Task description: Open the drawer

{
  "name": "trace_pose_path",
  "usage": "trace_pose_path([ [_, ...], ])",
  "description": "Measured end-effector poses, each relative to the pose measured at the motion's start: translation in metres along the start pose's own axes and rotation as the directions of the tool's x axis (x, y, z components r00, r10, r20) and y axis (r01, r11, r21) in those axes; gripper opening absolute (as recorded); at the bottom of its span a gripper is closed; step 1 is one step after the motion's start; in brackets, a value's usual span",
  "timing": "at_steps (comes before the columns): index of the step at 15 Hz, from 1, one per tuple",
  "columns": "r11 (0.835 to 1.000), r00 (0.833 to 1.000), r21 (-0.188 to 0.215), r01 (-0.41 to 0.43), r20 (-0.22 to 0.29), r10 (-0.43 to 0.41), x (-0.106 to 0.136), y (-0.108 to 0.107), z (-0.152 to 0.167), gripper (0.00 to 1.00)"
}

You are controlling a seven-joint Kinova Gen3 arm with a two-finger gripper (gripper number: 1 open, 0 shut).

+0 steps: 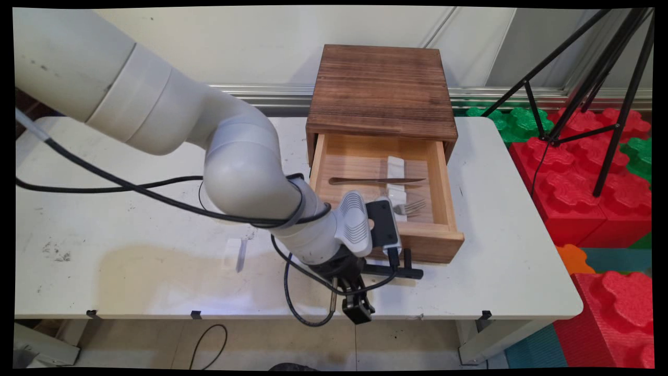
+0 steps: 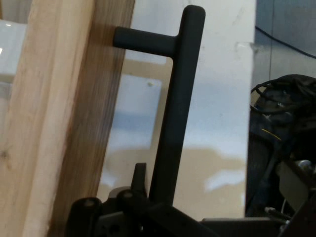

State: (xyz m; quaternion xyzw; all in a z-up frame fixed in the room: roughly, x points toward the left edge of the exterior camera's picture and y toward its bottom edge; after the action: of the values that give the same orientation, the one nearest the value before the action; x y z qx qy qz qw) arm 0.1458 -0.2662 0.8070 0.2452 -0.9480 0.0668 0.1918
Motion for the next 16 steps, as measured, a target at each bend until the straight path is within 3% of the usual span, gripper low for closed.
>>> trace_pose_path([
  [16,1.0,1.0,-0.025,-0.015,-0.001,0.015,-0.01,0.033,-0.016,1.0],
])
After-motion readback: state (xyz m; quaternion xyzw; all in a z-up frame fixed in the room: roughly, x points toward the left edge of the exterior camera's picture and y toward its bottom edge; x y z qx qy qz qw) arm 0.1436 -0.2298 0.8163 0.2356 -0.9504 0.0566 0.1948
